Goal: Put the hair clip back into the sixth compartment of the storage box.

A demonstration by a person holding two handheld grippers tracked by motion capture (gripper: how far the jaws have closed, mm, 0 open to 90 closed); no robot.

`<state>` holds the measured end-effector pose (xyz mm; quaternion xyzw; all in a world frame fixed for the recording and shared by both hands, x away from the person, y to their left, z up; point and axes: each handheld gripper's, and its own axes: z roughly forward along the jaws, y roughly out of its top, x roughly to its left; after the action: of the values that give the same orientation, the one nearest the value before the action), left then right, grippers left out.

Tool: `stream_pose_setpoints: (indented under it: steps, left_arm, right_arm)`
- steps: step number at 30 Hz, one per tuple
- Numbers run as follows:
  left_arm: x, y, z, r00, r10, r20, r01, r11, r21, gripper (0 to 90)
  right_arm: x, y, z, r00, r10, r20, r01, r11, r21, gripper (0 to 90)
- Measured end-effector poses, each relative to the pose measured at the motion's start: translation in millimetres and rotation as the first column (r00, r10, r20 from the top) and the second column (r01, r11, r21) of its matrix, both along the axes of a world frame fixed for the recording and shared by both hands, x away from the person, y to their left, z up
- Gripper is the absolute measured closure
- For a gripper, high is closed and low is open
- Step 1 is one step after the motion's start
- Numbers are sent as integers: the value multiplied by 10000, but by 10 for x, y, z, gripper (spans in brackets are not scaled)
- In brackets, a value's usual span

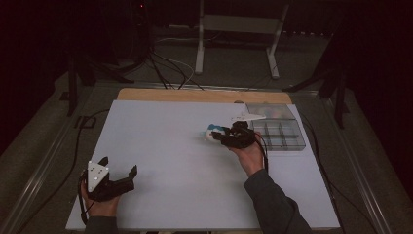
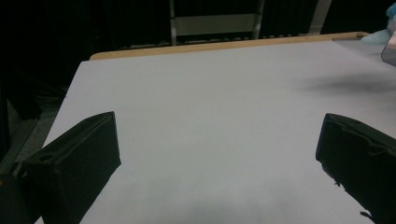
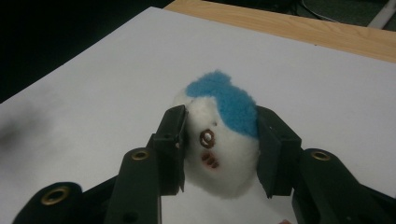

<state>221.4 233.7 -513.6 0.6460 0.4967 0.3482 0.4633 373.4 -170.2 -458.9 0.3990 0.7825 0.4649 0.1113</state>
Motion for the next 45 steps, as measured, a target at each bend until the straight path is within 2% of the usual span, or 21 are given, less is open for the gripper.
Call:
stream_pose_setpoints:
  steps: [23, 26, 45]
  left_arm:
    - [2, -3, -4, 10000, 28, -22, -28, 10000, -25, 7]
    - [2, -3, -5, 10000, 47, -30, -47, 10000, -51, 7]
    - [4, -4, -8, 10000, 49, -54, -49, 10000, -28, 7]
  right_arm:
    - [50, -310, 104, 9982, -573, 189, 571, 9983, 102, 581]
    - [66, -395, 127, 9967, -776, 226, 772, 9968, 183, 581]
    - [94, -654, 212, 9909, -1295, 381, 1285, 9914, 266, 581]
